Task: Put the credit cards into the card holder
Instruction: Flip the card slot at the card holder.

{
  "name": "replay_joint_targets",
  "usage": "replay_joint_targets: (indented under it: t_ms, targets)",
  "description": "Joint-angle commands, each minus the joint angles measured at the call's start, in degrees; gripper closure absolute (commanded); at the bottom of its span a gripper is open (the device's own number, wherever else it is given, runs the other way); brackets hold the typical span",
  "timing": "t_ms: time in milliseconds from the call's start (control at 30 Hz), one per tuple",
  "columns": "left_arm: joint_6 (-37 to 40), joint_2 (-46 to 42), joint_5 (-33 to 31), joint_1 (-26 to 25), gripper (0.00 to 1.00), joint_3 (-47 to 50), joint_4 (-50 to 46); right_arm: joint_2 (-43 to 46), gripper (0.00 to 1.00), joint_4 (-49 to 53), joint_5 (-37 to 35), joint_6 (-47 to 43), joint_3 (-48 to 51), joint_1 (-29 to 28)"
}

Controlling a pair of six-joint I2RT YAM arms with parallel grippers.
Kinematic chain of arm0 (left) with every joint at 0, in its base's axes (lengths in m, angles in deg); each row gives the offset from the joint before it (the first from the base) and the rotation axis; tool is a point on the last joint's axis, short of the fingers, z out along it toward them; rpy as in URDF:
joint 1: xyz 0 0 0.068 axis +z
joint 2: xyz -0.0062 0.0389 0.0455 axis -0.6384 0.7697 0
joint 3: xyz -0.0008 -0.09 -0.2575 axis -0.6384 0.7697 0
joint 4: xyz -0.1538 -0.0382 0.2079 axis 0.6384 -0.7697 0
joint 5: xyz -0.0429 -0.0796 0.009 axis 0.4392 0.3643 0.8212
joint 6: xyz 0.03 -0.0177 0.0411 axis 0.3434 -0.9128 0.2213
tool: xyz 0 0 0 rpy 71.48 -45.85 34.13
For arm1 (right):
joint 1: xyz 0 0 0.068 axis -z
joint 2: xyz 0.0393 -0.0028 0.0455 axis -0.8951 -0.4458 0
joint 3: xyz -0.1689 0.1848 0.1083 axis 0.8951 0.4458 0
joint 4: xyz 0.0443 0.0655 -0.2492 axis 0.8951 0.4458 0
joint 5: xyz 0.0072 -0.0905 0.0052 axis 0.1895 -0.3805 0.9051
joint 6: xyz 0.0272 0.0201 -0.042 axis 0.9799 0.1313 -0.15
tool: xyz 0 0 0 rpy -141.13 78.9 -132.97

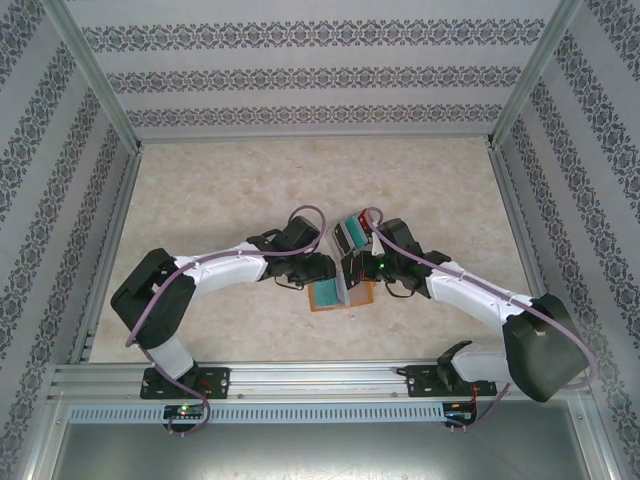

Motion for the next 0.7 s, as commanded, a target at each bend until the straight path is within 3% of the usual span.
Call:
replay_joint_targets:
  t_ms: [0,167,367,500,667]
  targets:
    - [2.66,2.79,2.72,-1.15,0.51,-3.11,-1.66,0.96,1.00,2.11,-3.18,1.38,-0.18,0.43]
    - [1.99,5.64,1.89,-1.91,0.52,-5.33,-3.13,5.86,1.00,9.51,-13.56,2.11,1.05,2.94]
    - [1.18,1.34,-4.25,-1.86,0.53,-1.91,-3.56,10.41,1.00,5.72,-9.42,0.83,3.68,4.66]
    - [0.10,-1.15,-9.08,-1.56,0.50,0.11,-6.19,7.08,1.00,1.68,-3.16,0.15,3.79,4.36]
    - [-1.42,-1.49,-8.37,-0.72,0.50,2.30,-5.27,2.08,1.00,0.61,-3.78,-0.53,3.21,2.57]
